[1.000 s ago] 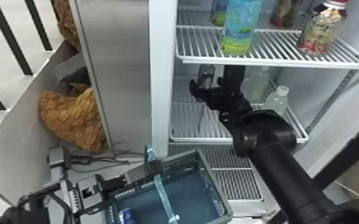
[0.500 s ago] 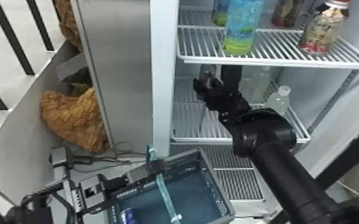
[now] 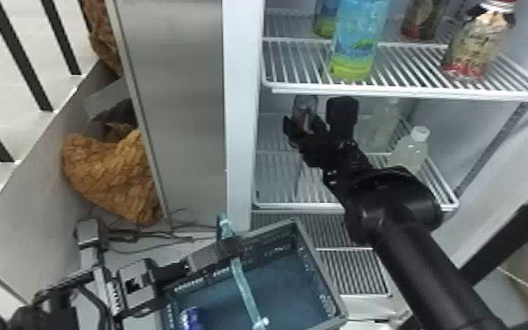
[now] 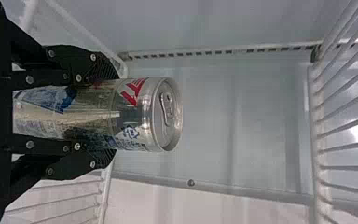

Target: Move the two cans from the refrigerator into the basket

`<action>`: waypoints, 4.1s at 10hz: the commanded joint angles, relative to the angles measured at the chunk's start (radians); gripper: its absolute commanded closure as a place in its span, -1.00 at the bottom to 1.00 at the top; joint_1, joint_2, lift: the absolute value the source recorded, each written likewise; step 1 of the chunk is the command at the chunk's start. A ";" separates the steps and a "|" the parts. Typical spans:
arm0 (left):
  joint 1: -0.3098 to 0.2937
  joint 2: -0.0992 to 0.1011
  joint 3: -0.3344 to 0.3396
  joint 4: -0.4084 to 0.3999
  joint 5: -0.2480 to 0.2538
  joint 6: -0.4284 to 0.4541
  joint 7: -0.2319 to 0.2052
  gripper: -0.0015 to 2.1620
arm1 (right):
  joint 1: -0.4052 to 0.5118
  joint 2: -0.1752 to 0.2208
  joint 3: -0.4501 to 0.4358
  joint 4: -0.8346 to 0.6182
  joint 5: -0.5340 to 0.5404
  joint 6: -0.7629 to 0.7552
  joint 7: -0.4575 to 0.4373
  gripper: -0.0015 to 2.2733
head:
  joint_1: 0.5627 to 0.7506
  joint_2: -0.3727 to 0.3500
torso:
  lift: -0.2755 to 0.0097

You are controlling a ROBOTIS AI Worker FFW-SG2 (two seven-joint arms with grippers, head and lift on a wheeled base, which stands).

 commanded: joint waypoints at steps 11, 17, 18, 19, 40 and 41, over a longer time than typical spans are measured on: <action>0.023 0.005 0.005 0.000 0.000 0.002 -0.001 0.12 | 0.367 -0.087 -0.012 -0.614 -0.091 0.255 0.000 0.13 | 0.41 -0.09 | -0.60; 0.026 0.007 0.003 0.000 0.000 0.000 -0.003 0.12 | 0.578 -0.127 -0.070 -0.925 -0.160 0.351 0.008 0.13 | 0.41 -0.11 | -0.60; 0.026 0.005 0.003 0.000 0.000 0.000 -0.003 0.12 | 0.622 -0.130 -0.080 -0.977 -0.172 0.380 0.012 0.13 | 0.41 -0.11 | -0.60; 0.031 0.005 0.005 0.000 0.002 0.002 -0.003 0.12 | 0.669 -0.135 -0.090 -1.043 -0.182 0.441 0.017 0.13 | 0.41 -0.11 | -0.60; 0.035 -0.001 0.013 -0.002 0.008 -0.007 -0.009 0.12 | 1.044 -0.024 -0.361 -1.284 -0.162 0.449 0.267 -0.88 | 0.41 -0.27 | -0.60; 0.035 -0.001 0.013 -0.002 0.008 -0.007 -0.009 0.12 | 1.093 -0.007 -0.393 -1.316 -0.150 0.419 0.267 -0.88 | 0.41 -0.30 | -0.60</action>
